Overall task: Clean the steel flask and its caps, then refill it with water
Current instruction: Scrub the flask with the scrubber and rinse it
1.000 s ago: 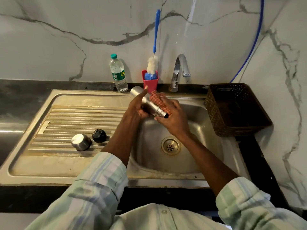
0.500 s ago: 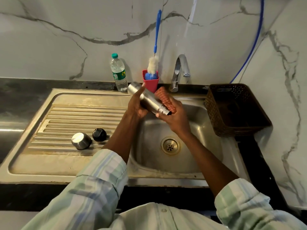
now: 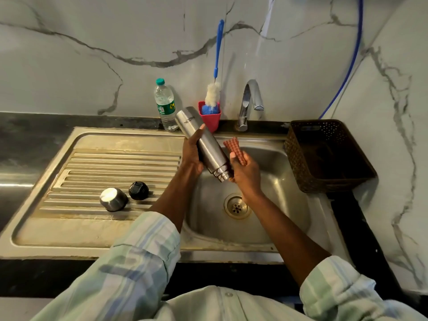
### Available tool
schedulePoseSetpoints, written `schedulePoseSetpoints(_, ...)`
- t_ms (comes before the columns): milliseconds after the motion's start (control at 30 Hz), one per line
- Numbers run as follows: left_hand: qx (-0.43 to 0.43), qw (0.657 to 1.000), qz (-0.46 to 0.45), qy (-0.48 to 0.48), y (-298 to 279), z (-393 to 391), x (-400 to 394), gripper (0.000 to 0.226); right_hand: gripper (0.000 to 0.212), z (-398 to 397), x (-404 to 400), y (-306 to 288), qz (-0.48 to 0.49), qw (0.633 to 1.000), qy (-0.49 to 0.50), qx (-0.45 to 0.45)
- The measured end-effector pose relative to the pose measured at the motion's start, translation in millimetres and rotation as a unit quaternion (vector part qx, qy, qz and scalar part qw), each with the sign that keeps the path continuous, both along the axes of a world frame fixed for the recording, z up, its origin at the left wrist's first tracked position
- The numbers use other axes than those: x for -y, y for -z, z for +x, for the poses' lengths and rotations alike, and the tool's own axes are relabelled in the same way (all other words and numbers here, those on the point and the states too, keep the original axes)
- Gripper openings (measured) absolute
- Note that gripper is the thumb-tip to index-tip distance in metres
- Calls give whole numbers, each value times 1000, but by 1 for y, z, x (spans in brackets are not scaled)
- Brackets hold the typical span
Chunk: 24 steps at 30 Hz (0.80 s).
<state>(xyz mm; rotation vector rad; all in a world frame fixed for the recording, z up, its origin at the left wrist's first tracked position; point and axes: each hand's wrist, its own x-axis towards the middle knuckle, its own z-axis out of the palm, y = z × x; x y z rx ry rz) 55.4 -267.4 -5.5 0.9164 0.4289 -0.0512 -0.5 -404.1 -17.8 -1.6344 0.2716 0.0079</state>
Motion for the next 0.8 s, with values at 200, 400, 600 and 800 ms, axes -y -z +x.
schedulePoseSetpoints(200, 7, 998, 58, 11, -8, 1, 8, 71, 49, -10, -16, 3, -312, 945, -39, 88)
schedulePoseSetpoints(400, -24, 988, 91, 120, -5, -14, 16, 59, 46, 14, -12, -15, -235, 969, -53, 56)
schedulePoseSetpoints(600, -15, 990, 77, 119, 0, -8, 9, 47, 48, -17, -20, 15, -273, 919, -127, 256)
schedulePoseSetpoints(800, -44, 982, 78, 169, 11, -28, 26, 48, 48, 31, -4, -10, -230, 956, -55, 176)
